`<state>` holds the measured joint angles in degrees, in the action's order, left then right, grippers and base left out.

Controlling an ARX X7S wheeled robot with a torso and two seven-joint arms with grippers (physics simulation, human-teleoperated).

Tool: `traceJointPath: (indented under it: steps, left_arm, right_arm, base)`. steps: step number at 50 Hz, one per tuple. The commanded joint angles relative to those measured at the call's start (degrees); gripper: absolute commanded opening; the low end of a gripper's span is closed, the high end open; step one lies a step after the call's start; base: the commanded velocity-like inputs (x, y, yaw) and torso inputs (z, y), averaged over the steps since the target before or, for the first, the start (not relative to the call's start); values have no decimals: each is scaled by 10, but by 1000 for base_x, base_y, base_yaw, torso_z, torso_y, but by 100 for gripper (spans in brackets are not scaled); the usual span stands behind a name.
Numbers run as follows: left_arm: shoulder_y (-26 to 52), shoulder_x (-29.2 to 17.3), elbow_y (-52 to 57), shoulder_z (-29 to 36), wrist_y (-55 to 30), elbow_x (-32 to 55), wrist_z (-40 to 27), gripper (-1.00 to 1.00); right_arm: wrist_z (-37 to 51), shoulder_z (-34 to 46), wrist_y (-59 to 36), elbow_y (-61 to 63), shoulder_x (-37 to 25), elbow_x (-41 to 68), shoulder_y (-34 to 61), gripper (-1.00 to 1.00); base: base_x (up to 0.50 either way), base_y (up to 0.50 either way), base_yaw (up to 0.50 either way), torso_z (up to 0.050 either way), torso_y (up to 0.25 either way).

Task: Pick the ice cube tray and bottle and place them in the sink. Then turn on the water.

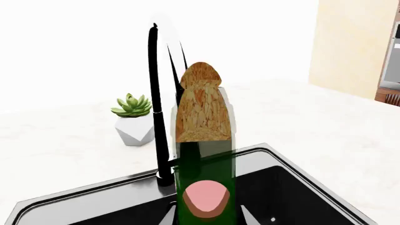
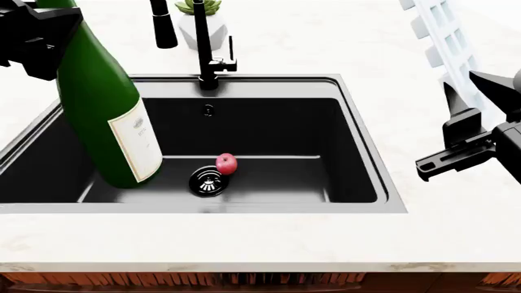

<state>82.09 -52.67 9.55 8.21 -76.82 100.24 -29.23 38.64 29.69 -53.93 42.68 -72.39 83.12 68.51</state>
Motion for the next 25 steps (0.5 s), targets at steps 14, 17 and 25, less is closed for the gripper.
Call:
traceJointPath:
  steps: [14, 17, 25]
  left_arm:
    - [7, -1, -3, 6, 12, -12, 6, -100]
    - [9, 1, -4, 9, 12, -15, 8, -100]
    - [8, -1, -2, 11, 14, -13, 8, -100]
  right_arm:
    - [-2, -4, -2, 0, -1, -5, 0, -100]
    - [-3, -5, 1, 0, -4, -5, -2, -100]
    - [-1, -7, 9, 3, -9, -6, -11, -100]
  base:
    - [19, 500, 0, 0, 1]
    - [22, 500, 0, 0, 0]
    - [19, 500, 0, 1, 1]
